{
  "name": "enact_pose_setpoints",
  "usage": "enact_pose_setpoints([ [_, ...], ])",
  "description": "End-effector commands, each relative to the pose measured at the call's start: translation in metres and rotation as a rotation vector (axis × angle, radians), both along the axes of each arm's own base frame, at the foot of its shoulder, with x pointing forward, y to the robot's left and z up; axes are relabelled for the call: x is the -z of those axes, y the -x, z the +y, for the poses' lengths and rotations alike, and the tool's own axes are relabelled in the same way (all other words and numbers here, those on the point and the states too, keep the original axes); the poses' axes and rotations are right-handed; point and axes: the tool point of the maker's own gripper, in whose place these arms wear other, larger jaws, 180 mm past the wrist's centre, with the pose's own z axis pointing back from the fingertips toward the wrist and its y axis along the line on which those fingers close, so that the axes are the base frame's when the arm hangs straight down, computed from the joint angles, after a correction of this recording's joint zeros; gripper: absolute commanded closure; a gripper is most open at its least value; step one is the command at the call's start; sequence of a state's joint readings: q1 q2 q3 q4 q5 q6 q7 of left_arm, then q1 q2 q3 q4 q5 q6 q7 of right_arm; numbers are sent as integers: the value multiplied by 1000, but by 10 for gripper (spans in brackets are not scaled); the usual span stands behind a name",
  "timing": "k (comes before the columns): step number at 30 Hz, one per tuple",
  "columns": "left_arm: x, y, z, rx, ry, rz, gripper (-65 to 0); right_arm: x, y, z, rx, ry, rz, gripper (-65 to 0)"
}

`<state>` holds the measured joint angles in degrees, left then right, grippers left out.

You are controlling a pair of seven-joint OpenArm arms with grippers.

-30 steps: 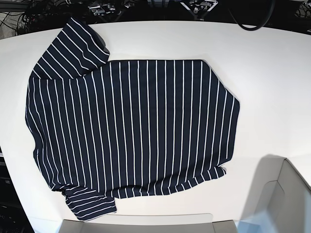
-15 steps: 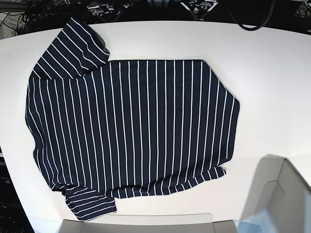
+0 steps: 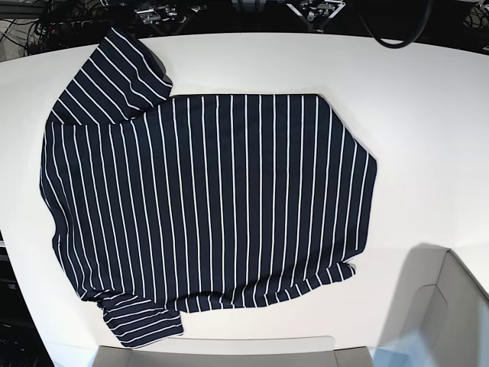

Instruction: Fold the T-shirt properly

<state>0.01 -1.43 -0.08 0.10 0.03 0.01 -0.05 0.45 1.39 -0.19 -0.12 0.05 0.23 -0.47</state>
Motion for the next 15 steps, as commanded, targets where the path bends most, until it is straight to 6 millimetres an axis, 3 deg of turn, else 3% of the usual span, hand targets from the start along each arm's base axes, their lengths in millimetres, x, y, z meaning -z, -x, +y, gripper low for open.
enact_pose_setpoints([
  [1, 0, 1, 1, 4, -4, -3, -4, 0, -1, 0, 5, -2, -3, -4],
  [6, -1, 12, 13, 5, -23, 14, -4, 0, 5, -6, 5, 7, 8, -4],
  [15, -4, 39, 35, 8, -59, 5, -4, -2, 46, -32, 8, 45, 62, -3],
])
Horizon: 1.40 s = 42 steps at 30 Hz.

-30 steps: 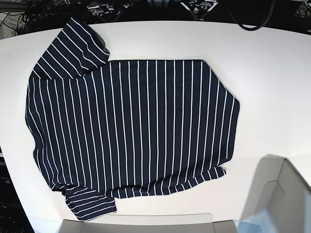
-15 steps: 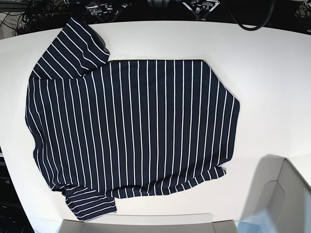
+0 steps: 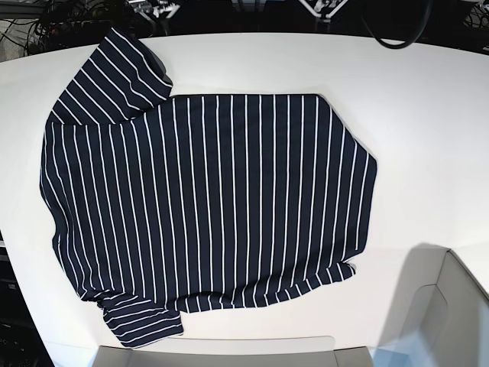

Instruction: Fold the T-shirt properly

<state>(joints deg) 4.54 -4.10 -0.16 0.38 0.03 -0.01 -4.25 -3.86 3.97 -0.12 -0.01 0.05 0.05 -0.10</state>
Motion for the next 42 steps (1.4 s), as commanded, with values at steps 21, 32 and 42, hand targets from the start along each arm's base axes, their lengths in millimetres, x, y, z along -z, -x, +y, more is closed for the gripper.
enact_pose_setpoints([
  [21, -85, 57, 26, 136, -85, -615, -4, -70, 51, -35, -29, -13, -652, -5],
  [32, -137, 54, 26, 193, -96, -880, -4, -99, 54, -45, 8, 12, -804, -5],
  [42, -193, 39, 26, 239, -106, -1089, -4, -175, 22, -5, 42, -114, -1101, -6],
])
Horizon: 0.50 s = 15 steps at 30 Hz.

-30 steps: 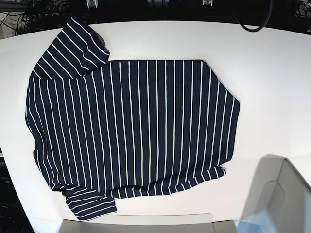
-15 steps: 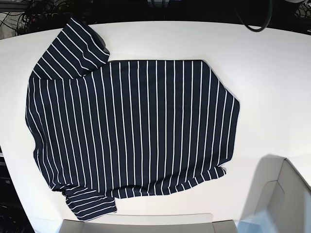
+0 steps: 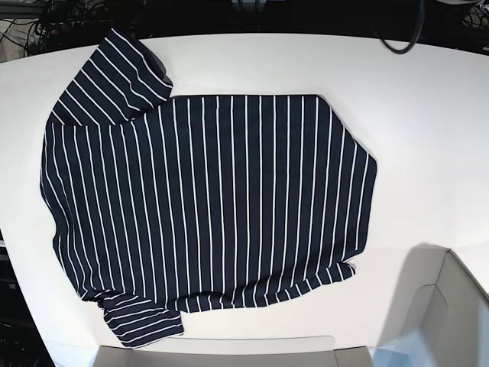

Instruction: Fold the T-shirt properly

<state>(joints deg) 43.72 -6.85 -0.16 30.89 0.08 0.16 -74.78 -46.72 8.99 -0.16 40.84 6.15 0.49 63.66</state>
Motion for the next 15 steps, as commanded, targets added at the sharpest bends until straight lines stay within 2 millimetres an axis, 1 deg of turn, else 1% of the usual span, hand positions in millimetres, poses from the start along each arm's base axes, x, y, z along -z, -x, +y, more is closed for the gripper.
enact_pose_setpoints([
  [1, -18, -1, 1, 15, -9, -59, -4, -20, -5, 2, -1, -13, -70, -6],
  [4, -44, -13, 0, 30, -16, -144, -4, -55, -21, 14, -3, -54, -171, -6],
  [6, -59, -18, 4, 26, -32, -186, -4, -76, -31, 21, -5, -76, -228, -6],
  [8, -72, -28, 10, 24, -53, -238, -4, -100, -44, 29, -7, -102, -288, -13],
  [10, -80, -37, 14, 23, -67, -273, -4, -118, -57, 34, -12, -120, -323, -38],
  [11, -83, -40, 16, 21, -77, -289, -4, -126, -62, 33, -19, -119, -334, -55],
  [15, -98, -58, 24, 18, -107, -362, -4, -168, -88, 30, -30, -120, -439, -121],
])
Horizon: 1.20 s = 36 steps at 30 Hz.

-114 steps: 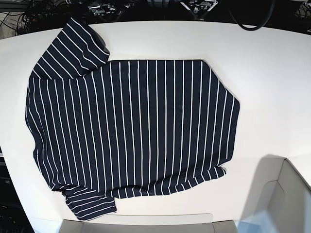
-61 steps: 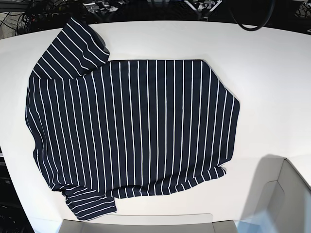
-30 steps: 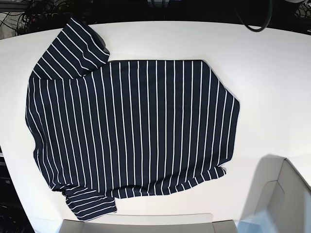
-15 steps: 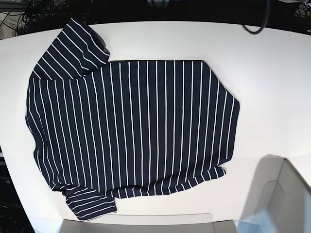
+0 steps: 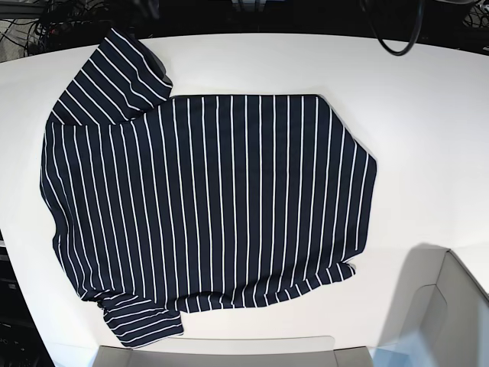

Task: Fold the T-shirt properly
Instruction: 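Lower both grippers onto the shirt's shoulder corners and grasp them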

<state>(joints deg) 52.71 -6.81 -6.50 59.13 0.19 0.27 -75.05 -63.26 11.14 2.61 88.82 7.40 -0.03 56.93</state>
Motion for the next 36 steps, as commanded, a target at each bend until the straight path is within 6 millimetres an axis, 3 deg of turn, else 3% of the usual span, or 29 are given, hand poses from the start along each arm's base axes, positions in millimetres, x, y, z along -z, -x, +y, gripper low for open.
enact_pose_setpoints([
  [1, -12, 1, 1, 8, -14, -37, -4, -17, 0, -2, 12, -18, -42, -131],
  [5, -20, -11, 1, 14, -19, -69, -4, -49, -20, -32, 163, -91, -130, -164],
  [8, -16, -14, 1, 6, -12, -42, -4, -52, -32, -57, 213, -106, -98, -199],
  [14, -7, -15, 1, -3, -4, 0, -4, -32, -42, -87, 198, -181, 148, -243],
  [20, -6, -15, 1, -4, -4, 3, -4, -23, -50, -103, 293, -480, 211, -243],
  [23, -6, -15, 1, -2, -4, 3, -4, -5, -56, -109, 319, -588, 260, -243],
  [29, -6, -14, 1, -3, -4, 7, -4, 34, -59, -125, 371, -609, 337, -243],
  [36, -5, -13, 1, -3, -4, 11, -4, 44, -57, -139, 437, -619, 333, -243],
])
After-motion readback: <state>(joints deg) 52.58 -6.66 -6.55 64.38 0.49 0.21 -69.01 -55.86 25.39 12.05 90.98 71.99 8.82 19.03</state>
